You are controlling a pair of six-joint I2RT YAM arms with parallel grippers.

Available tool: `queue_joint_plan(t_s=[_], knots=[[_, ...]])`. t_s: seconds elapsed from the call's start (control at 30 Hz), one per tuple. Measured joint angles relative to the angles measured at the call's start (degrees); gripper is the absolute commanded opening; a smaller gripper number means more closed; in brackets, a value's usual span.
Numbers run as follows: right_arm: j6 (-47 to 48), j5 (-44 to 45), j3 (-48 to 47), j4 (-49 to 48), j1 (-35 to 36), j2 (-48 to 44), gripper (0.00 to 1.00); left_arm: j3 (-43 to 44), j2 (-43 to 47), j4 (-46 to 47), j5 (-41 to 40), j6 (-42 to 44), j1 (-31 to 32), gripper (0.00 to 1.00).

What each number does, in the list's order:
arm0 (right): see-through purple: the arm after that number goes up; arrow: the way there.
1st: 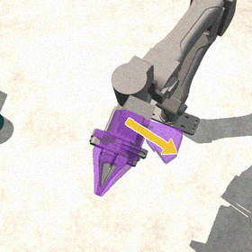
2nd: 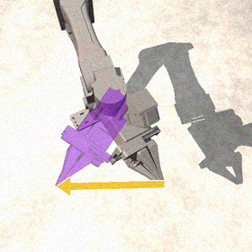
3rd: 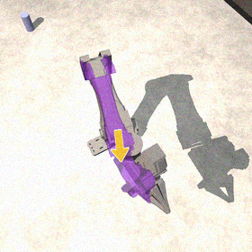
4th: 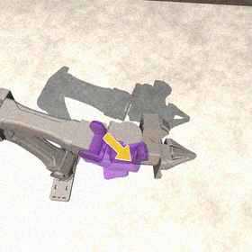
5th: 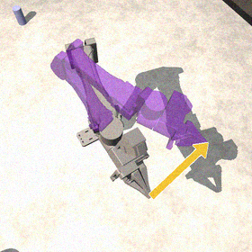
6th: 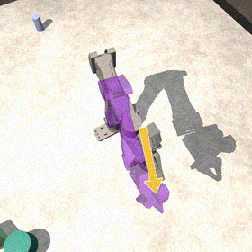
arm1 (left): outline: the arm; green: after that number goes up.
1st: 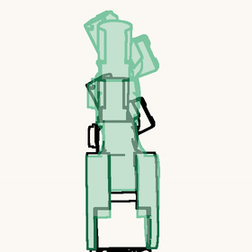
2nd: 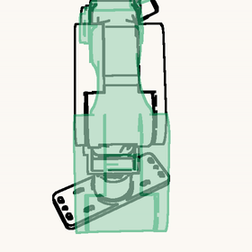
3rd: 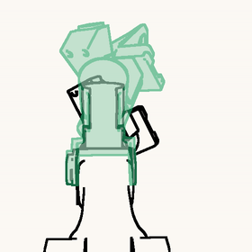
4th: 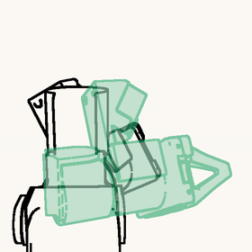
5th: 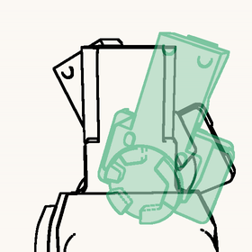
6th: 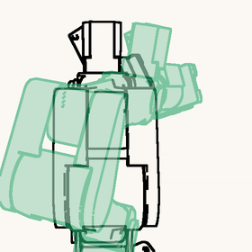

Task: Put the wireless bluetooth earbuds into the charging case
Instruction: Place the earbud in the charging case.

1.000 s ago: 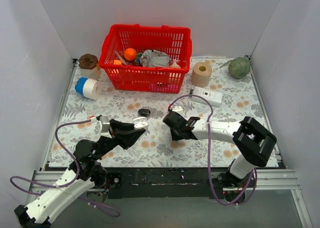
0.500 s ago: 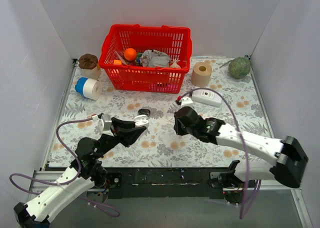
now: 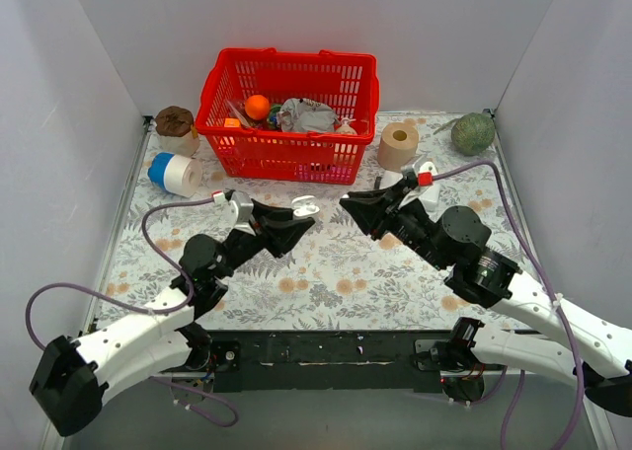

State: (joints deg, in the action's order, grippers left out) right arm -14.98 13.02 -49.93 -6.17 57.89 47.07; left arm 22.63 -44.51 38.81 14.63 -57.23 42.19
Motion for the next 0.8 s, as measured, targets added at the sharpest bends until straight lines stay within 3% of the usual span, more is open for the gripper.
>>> queue_joint_plan(t_s=[0.37, 0.8], knots=[[3.1, -8.7, 0.1, -13.4, 0.0, -0.5, 0.01, 9.7, -16.2, 12.8, 6.2, -0.1, 0.0, 0.0], [3.3, -9.3, 1.0, -21.0, 1.0, 4.0, 0.01, 12.8, -19.4, 17.0, 9.5, 0.1, 0.1, 0.0]])
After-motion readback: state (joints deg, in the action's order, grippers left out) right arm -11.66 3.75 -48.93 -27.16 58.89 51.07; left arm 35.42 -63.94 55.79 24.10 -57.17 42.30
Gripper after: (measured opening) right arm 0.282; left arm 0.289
